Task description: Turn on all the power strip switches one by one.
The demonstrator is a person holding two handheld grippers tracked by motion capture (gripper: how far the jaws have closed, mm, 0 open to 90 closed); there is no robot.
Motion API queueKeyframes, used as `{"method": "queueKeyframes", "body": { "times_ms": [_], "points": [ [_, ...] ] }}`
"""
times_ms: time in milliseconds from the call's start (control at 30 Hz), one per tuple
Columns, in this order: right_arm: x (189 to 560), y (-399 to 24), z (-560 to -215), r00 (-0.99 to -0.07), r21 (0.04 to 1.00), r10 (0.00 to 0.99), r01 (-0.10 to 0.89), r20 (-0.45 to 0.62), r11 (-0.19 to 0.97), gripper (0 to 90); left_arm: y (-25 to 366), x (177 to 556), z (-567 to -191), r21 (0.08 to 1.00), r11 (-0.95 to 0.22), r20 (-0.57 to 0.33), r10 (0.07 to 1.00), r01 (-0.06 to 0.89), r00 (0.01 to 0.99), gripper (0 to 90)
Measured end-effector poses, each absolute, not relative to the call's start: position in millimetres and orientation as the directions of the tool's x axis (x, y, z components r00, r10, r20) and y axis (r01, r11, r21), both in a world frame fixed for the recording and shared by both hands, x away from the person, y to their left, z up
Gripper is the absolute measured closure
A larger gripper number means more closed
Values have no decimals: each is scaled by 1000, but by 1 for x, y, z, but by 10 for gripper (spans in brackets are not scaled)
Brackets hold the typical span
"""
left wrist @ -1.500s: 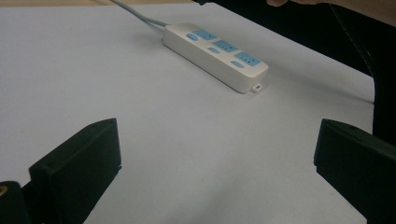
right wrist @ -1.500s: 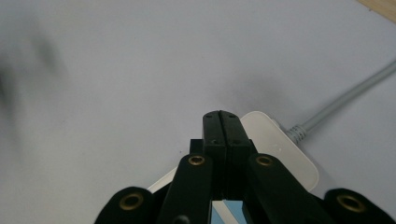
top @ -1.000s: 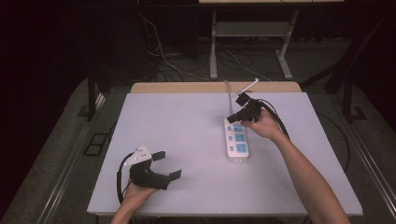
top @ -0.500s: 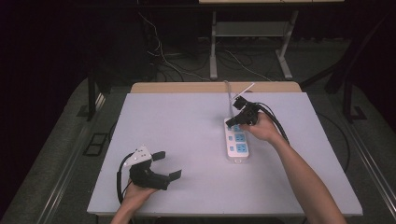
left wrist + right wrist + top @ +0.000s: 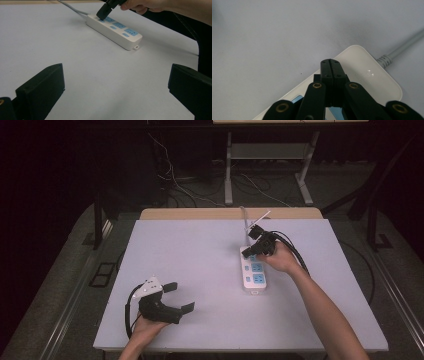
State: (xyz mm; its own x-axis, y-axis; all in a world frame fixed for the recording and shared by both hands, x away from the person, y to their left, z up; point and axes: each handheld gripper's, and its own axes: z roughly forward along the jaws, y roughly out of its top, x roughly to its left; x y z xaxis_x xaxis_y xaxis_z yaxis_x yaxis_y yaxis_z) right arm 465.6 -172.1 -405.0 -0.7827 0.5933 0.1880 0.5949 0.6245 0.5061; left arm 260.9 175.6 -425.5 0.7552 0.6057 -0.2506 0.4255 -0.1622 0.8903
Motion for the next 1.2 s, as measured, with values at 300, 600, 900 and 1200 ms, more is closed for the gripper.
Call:
{"method": "queueKeyframes", "body": {
  "times_ms": [300, 600, 900, 1200],
  "points": [
    [463, -171, -407, -800, 518, 578, 566, 158, 642, 900, 175, 261, -426, 889, -169, -247, 604, 425, 758, 0],
    [464, -171, -407, -799, 503, 580, 570, 157, 649, 900, 176, 260, -425, 892, -163, -246, 604, 420, 758, 0],
    [463, -170, -407, -801, 511, 581, 564, 145, 649, 900, 176, 260, -425, 892, -161, -250, 602, 422, 759, 0],
    [464, -171, -407, -801, 518, 575, 568, 168, 640, 900, 176, 261, -425, 890, -162, -252, 604, 427, 756, 0]
  ]
}}
